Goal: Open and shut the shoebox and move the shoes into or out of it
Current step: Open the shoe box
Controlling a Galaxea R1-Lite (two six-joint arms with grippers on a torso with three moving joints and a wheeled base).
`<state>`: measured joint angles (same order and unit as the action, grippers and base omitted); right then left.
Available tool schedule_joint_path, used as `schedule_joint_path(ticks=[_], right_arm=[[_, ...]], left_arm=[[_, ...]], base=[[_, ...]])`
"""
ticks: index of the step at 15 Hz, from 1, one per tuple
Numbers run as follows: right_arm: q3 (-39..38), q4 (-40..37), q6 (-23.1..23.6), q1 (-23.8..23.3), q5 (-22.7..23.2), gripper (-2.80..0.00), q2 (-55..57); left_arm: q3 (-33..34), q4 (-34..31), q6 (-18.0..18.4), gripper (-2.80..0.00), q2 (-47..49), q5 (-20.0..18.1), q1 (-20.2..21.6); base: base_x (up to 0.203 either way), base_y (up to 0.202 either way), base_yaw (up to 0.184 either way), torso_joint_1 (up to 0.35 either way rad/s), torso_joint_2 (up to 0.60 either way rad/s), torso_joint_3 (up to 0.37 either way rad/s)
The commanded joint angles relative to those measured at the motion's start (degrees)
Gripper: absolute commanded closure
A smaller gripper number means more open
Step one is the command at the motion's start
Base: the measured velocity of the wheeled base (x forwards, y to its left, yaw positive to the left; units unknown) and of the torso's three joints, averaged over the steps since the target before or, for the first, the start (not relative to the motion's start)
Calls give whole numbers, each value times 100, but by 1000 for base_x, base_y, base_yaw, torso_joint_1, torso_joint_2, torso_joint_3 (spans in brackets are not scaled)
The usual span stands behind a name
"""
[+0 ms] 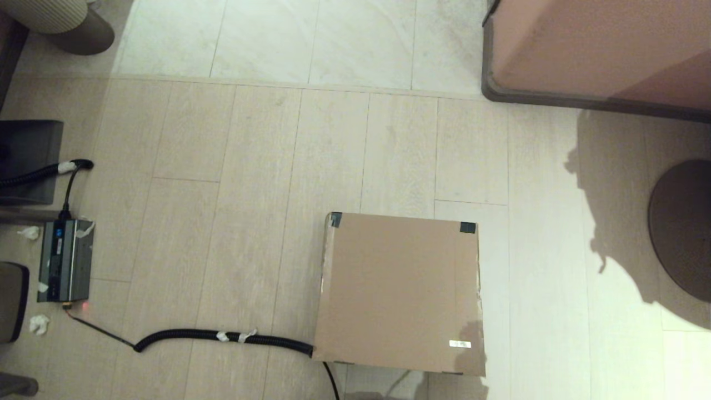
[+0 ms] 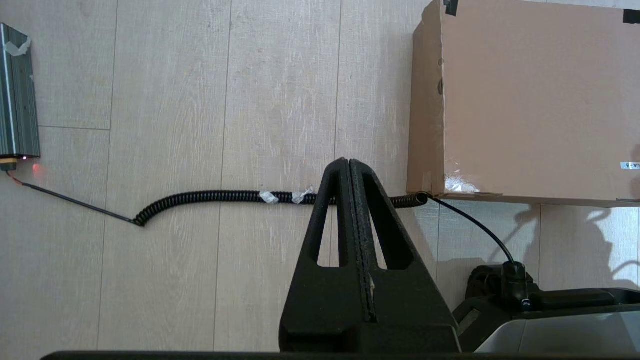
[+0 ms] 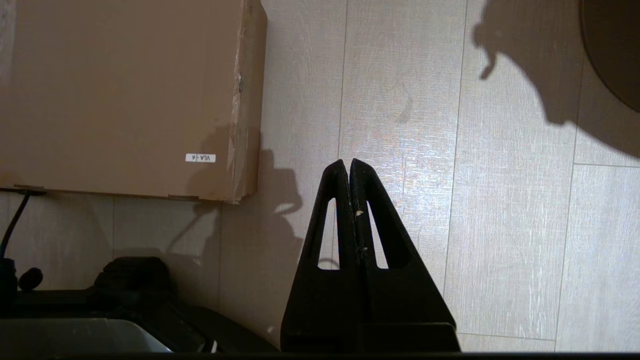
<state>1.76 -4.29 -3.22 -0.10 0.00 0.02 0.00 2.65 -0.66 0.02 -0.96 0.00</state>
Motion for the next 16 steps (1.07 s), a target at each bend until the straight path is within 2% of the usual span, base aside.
schedule_joint_path(ticks=[1, 4, 7, 8, 10, 12, 13, 14, 16], right_arm=[[0, -2, -52, 1, 0, 0, 6], [5, -2, -99, 1, -5, 0, 6], [0, -2, 83, 1, -8, 0, 6], [3, -2, -53, 1, -61, 0, 6], [300, -45, -261, 1, -282, 0, 72], [733, -208, -625, 1, -222, 0, 778], [985, -250, -865, 1, -151, 0, 1301], [1275, -284, -1106, 1, -76, 0, 1953], [1724, -282, -1406, 3, 33, 0, 3199]], left_arm=[[105, 8, -4, 0, -11, 0, 0], [105, 8, 6, 0, -11, -2, 0], [105, 8, 31, 0, -11, -24, 0], [100, 13, 22, 0, -11, -18, 0], [69, -46, 269, 0, -3, -100, -3], [51, -60, 299, 0, 411, -127, -8], [41, -42, 476, 0, 559, -169, -14], [-111, -58, 670, 0, 654, -289, -16], [-667, -190, 687, 0, 1137, -515, -9]], base=[[0, 0, 0, 0, 0, 0], [0, 0, 0, 0, 0, 0], [0, 0, 0, 0, 0, 0], [0, 0, 0, 0, 0, 0], [0, 0, 0, 0, 0, 0], [0, 0, 0, 0, 0, 0], [0, 0, 0, 0, 0, 0], [0, 0, 0, 0, 0, 0], [0, 0, 0, 0, 0, 0]])
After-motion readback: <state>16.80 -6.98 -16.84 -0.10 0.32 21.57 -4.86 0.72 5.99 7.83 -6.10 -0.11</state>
